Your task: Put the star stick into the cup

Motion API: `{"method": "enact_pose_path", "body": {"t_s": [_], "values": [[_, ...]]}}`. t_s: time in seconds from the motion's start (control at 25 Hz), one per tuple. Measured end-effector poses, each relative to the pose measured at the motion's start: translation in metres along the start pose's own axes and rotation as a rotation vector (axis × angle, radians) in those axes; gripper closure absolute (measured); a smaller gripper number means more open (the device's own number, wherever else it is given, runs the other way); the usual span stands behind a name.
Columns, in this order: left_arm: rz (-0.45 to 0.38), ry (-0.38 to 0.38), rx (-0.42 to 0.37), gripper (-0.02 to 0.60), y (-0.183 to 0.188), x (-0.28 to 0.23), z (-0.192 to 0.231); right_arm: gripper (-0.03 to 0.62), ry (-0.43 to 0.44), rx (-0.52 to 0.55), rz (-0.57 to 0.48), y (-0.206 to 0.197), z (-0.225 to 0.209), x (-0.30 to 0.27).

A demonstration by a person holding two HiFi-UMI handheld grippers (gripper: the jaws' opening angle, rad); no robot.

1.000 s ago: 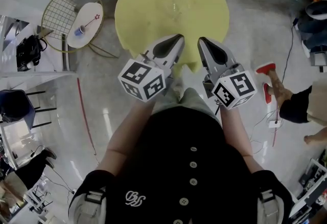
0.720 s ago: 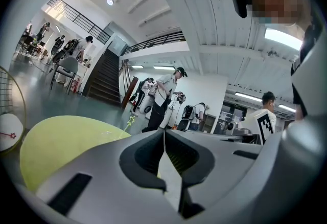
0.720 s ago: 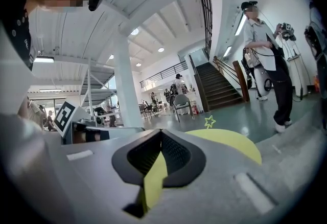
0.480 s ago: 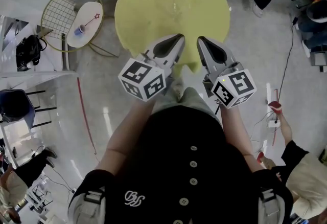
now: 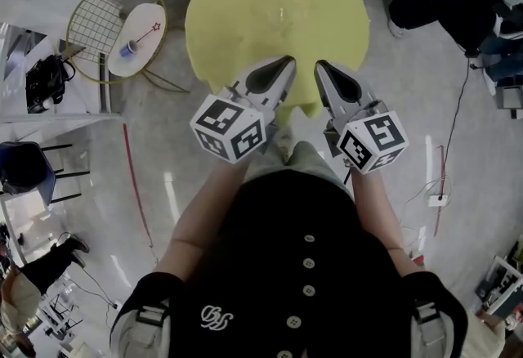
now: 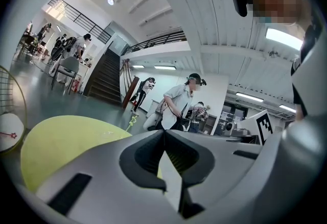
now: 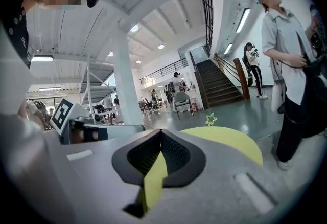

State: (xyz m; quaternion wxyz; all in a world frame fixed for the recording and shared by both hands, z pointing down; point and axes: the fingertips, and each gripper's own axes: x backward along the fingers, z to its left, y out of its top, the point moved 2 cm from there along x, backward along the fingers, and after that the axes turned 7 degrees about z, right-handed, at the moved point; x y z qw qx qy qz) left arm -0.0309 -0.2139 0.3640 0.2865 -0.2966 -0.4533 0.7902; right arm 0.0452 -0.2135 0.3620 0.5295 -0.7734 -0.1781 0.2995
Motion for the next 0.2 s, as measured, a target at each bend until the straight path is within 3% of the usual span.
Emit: {"method": "enact_pose_path", "body": {"t_s": [0.2], "values": [[0.002, 0.003, 0.003, 0.565, -0.0003, -0.0009, 0.0026, 0.591, 0.003, 0.003, 0.002, 0.0009, 0.0002, -0.0047]]}}
